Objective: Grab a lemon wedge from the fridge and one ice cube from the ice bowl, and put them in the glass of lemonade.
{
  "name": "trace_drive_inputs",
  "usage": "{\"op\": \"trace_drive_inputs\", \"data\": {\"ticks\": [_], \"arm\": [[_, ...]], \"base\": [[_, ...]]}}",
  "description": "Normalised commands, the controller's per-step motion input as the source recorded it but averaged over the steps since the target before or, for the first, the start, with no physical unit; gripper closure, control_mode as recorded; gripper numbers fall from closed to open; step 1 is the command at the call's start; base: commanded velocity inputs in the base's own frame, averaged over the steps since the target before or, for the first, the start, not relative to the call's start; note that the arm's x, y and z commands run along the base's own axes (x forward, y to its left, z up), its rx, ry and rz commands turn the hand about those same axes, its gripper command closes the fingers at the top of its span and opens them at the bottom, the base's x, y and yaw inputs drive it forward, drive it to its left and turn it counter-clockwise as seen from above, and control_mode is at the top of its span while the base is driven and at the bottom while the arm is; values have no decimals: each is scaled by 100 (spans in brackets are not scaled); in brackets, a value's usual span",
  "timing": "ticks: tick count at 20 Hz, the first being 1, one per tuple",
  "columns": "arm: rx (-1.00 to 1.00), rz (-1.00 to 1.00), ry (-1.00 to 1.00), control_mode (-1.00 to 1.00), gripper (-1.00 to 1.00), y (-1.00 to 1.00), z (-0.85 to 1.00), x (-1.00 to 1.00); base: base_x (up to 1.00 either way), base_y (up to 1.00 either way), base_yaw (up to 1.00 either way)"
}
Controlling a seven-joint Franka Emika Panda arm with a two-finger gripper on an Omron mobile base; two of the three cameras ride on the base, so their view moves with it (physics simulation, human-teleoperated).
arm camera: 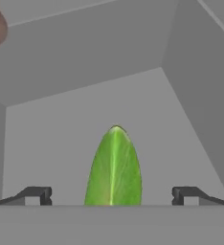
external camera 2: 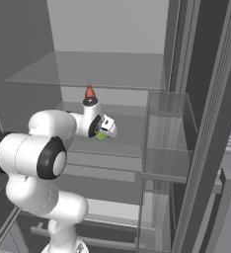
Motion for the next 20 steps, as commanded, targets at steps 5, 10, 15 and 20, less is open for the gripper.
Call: {"op": "trace_drive_inputs", "data": {"ticks": [5, 10, 15, 20], "arm": [[0, 0, -4, -100, -100, 0, -1, -27], [0, 0, 0, -100, -100, 0, -7, 24], [0, 0, 0, -100, -100, 0, 0, 15], [0, 0, 0, -100, -100, 0, -33, -7]], "base": [[0, 0, 0], [0, 0, 0], [0, 0, 0], [0, 0, 0]]}}
